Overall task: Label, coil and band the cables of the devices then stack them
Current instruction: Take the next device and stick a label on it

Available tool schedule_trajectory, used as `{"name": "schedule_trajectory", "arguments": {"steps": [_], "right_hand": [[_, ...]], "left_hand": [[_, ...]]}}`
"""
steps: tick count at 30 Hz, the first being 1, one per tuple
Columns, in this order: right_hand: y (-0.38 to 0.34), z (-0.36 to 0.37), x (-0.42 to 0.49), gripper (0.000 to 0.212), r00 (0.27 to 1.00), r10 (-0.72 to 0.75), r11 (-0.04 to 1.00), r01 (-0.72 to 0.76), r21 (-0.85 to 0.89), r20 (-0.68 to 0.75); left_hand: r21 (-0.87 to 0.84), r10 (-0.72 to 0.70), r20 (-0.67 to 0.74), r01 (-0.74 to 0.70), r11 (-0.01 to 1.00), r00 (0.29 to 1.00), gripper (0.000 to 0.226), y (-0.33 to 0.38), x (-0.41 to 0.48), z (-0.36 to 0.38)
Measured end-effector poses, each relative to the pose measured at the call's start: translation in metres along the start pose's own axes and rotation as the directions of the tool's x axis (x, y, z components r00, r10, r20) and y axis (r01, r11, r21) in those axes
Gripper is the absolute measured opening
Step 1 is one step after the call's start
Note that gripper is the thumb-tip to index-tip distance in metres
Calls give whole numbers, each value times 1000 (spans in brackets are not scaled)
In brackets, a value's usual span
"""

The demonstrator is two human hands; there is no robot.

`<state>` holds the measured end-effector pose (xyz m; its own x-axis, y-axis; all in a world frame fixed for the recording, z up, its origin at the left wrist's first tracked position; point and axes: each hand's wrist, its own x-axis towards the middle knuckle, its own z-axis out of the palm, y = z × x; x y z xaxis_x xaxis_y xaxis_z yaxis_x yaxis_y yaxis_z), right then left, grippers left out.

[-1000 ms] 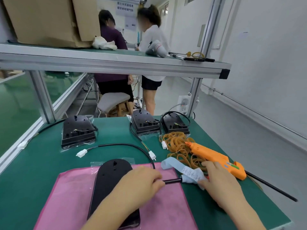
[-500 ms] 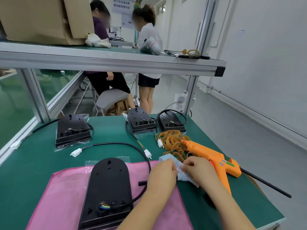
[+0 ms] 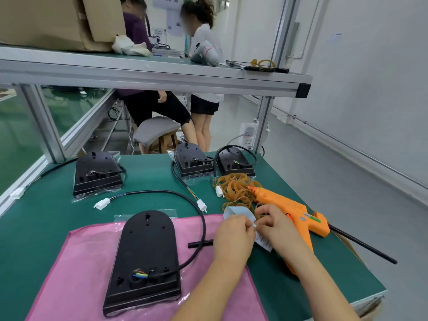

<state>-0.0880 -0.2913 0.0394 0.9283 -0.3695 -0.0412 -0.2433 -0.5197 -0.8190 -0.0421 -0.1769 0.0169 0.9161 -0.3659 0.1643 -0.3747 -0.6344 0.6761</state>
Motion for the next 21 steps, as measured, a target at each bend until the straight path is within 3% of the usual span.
{"name": "schedule_trajectory", "arguments": {"steps": [9,15,21], "right_hand": [[2,2,-4,28,993,-112,989,114,-95,31],[4,2,-4,26,997,-69,992,73,-101,46],[1,4,-7,26,996,-86,988,90,-127,39]], "left_hand": [[-261,-106,150,142,955,983,14,-9,3,-3],[-310,-100,216,166,936,971,14,-13,6,-5],[-223,-73,130,101,970,989,16,-11,3,-5]]}}
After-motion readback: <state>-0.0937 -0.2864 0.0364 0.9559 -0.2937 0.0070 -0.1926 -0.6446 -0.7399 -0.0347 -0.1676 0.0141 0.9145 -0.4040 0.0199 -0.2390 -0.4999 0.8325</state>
